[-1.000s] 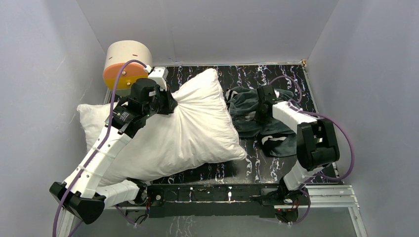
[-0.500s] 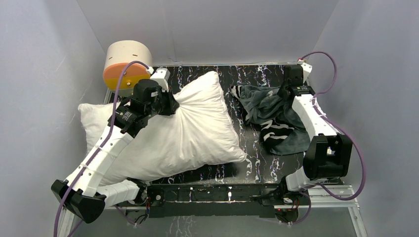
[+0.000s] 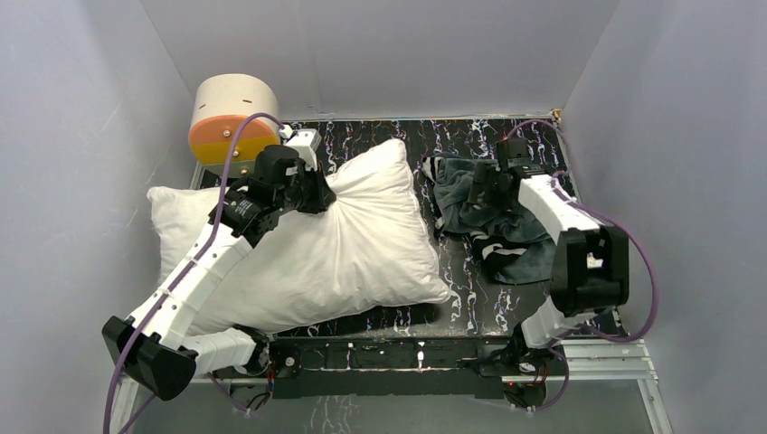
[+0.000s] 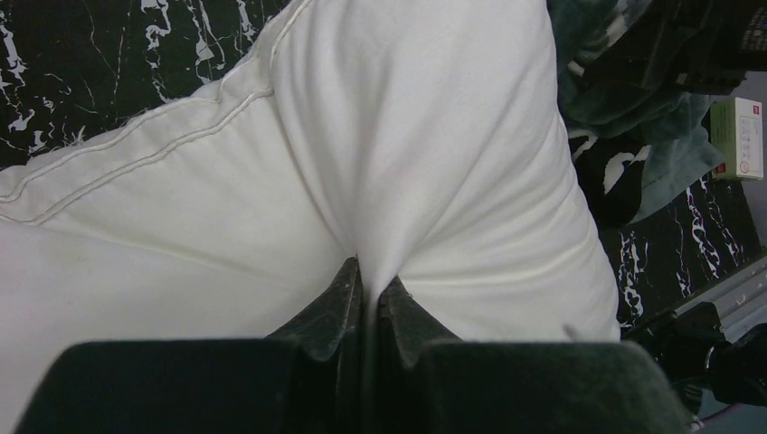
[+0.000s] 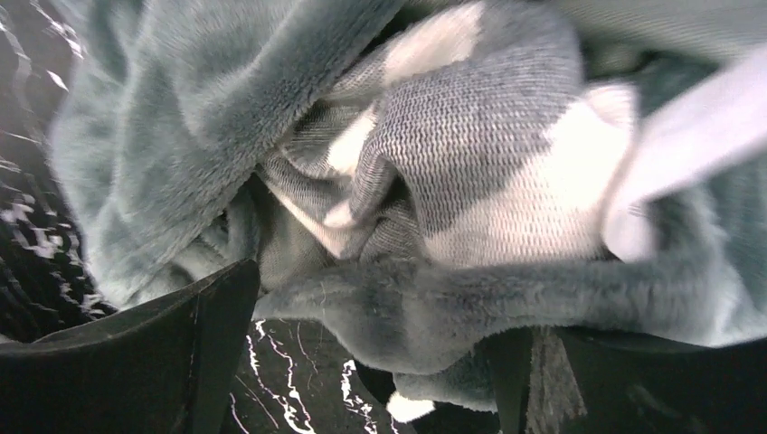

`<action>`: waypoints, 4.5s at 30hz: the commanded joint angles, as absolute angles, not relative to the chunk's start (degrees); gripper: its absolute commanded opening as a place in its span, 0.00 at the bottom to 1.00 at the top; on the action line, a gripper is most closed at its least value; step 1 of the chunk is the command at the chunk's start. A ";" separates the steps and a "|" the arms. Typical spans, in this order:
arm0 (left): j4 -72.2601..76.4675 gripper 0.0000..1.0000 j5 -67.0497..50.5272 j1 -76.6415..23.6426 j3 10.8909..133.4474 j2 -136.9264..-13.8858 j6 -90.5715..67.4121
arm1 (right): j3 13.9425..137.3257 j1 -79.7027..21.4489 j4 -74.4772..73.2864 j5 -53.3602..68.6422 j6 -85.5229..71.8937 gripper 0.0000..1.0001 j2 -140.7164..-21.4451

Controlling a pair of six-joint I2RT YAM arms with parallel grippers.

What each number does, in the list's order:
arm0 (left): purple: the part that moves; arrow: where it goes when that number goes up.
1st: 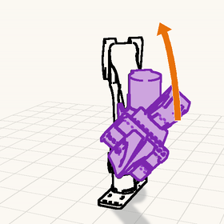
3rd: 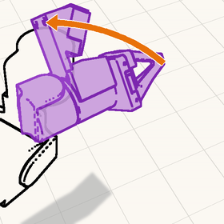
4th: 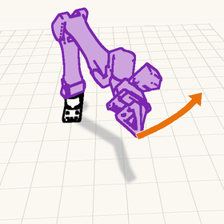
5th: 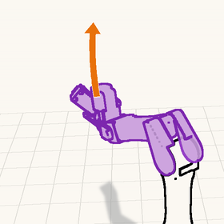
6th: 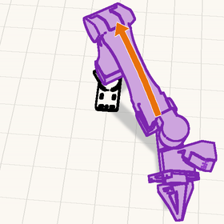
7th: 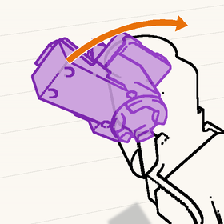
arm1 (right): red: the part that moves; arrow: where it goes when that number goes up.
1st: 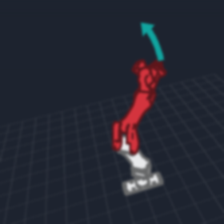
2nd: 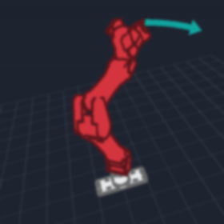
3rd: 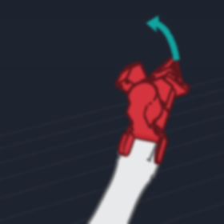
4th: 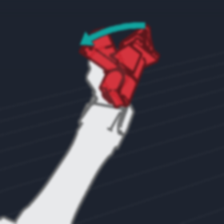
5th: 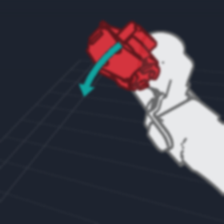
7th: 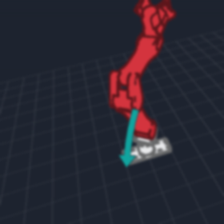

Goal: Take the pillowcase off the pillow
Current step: Adjust the pillowcase at the center of the board, then adjust the pillow at the center of the board.

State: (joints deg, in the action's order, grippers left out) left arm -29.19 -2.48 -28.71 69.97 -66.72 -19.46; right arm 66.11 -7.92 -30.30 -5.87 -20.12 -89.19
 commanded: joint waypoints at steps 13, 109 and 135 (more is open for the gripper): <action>-28.65 0.00 -6.42 -28.39 69.88 -66.89 -19.92 | 71.45 -10.89 -23.68 -22.42 -25.34 0.25 -106.20; -35.62 0.98 17.34 -18.19 57.26 -68.36 -26.89 | 65.20 -32.08 -30.09 -23.06 -14.32 0.64 -86.80; -36.13 0.98 16.24 -17.84 64.01 -54.57 -27.07 | 78.03 -48.80 -30.26 -12.88 -11.40 0.65 -103.22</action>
